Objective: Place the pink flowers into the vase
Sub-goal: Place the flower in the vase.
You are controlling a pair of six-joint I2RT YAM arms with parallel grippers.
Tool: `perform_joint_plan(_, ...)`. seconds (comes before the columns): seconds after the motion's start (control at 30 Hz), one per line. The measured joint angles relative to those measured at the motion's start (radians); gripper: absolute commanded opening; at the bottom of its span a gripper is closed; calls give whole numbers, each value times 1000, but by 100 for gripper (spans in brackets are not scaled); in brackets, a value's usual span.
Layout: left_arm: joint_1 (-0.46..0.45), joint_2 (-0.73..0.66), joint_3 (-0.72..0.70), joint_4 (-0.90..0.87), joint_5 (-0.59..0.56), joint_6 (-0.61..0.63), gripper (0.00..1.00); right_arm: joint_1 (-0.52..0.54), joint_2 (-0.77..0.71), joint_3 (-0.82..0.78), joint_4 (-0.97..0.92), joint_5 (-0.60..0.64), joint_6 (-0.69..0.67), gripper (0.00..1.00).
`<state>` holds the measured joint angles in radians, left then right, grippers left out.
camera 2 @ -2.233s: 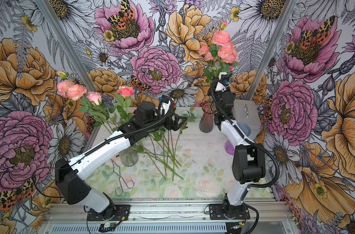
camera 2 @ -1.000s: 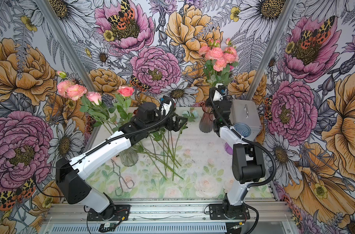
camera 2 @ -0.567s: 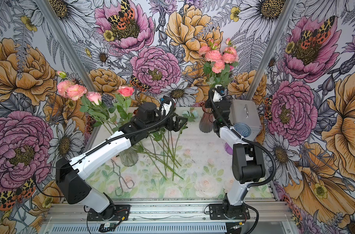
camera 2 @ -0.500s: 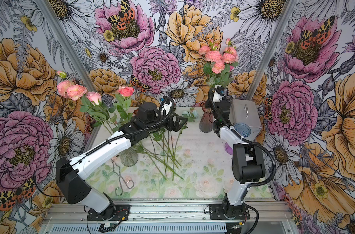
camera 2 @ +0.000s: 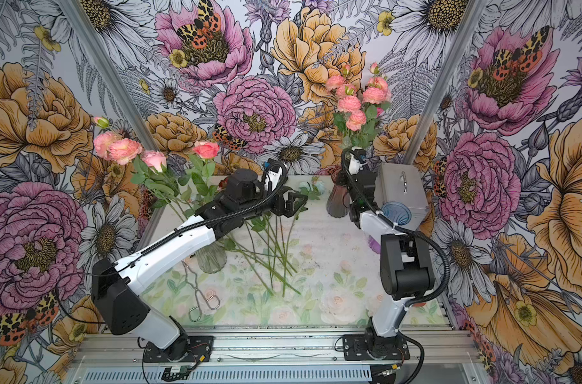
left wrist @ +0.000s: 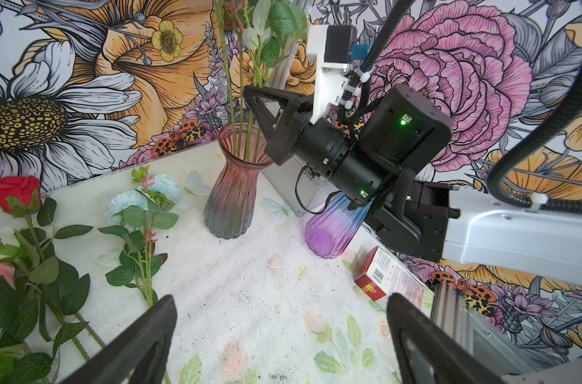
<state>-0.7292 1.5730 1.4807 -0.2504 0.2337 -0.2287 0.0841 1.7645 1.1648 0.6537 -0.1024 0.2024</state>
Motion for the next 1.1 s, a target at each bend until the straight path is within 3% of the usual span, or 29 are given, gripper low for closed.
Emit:
perform_joint_plan(0.37,0,0,-4,0,0,0,98,0,0,-2,-7,0,18,40)
perform_joint_plan(0.7,0,-5,-20,-2,-1,-7,99,0,-24,-13,-26,2,17,81)
perform_joint_plan(0.93,0,-19,-21,-16,-5,-19,98,0,-98,-34,-37,4,11,98)
perform_joint_plan(1.1,0,-31,-21,-23,-20,-39,98,0,-152,-64,-44,4,6,99)
